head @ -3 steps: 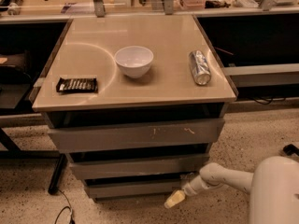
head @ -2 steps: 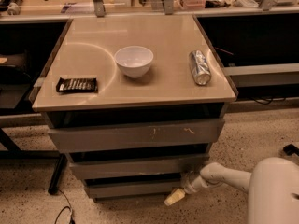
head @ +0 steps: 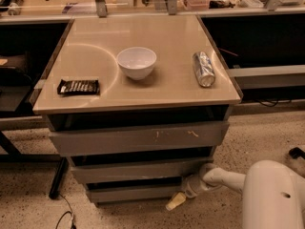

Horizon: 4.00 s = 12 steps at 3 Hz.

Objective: Open bottom drawer

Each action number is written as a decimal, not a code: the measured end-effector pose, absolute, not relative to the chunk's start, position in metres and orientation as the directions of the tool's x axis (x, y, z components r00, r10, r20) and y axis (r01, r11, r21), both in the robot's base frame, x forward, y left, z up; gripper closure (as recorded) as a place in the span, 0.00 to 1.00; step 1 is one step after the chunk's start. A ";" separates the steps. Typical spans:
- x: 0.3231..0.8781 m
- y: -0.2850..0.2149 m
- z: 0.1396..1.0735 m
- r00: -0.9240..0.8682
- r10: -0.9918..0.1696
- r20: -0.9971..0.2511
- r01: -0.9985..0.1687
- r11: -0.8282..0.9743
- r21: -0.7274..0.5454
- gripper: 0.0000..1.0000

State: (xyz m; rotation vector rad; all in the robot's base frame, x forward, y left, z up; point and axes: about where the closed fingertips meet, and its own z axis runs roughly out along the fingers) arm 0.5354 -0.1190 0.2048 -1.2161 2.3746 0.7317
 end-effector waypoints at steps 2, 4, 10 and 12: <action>0.519 -0.118 0.193 -0.557 -0.663 -0.500 -0.830 0.461 0.314 0.00; 0.499 -0.125 0.194 -0.567 -0.674 -0.474 -0.824 0.454 0.340 0.00; 0.412 -0.148 0.190 -0.584 -0.729 -0.358 -0.785 0.395 0.477 0.00; 0.355 -0.170 0.206 -0.632 -0.733 -0.251 -0.727 0.449 0.520 0.00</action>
Offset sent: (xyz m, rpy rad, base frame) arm -0.0704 -0.0175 -0.0425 -0.0525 0.1886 0.1351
